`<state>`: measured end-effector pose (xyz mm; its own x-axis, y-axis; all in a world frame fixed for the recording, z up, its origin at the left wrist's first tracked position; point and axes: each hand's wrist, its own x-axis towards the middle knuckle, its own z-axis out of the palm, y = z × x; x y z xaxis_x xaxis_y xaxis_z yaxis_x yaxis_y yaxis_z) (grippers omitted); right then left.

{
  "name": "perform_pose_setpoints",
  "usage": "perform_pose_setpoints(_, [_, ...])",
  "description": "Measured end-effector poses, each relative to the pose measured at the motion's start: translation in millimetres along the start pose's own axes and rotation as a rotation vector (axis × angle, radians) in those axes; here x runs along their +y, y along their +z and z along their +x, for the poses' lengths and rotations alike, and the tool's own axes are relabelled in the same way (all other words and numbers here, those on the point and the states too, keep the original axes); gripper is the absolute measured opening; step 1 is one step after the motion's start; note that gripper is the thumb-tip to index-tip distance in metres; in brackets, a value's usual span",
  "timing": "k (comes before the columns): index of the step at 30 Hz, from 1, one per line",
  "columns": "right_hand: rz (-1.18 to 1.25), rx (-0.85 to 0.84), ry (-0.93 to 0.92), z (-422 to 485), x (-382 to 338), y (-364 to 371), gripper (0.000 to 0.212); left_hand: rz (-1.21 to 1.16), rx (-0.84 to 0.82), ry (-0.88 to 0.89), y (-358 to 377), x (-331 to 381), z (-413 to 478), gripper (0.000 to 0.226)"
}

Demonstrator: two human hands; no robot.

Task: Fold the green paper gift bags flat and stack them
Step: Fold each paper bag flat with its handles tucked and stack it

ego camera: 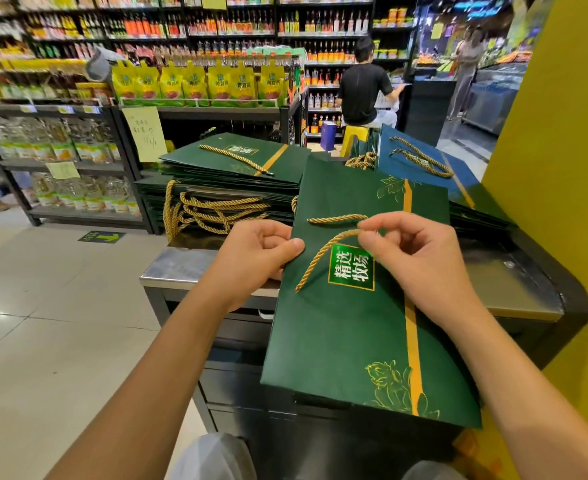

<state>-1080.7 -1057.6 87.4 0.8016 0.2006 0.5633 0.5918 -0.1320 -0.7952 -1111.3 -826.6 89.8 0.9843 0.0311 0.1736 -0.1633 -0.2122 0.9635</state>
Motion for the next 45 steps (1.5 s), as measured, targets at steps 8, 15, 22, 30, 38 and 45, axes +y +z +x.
perform_pose_setpoints(8, [-0.555, 0.200, 0.077, -31, 12, -41, 0.032, -0.036, 0.026, 0.008, 2, 2, -3, 0.012])
perform_pose_setpoints(15, [-0.402, 0.223, 0.217, -56, -6, -51, 0.038, -0.043, 0.059, 0.017, 3, 6, -10, 0.012])
perform_pose_setpoints(22, [-0.085, 0.313, 0.272, -65, -16, -50, 0.032, -0.083, 0.034, 0.014, 6, 16, -18, 0.016])
perform_pose_setpoints(30, [0.004, 0.443, 0.237, -42, -27, -61, 0.013, -0.227, -0.162, 0.036, 8, 28, -26, 0.063])
perform_pose_setpoints(38, [-0.139, 0.426, 0.315, 28, -30, -94, 0.011, 0.011, 0.014, 0.165, 22, 68, 38, 0.028])
perform_pose_setpoints(45, [-0.404, 0.294, 0.423, 111, -16, -125, 0.029, 0.181, 0.082, 0.166, 53, 102, 125, 0.028])
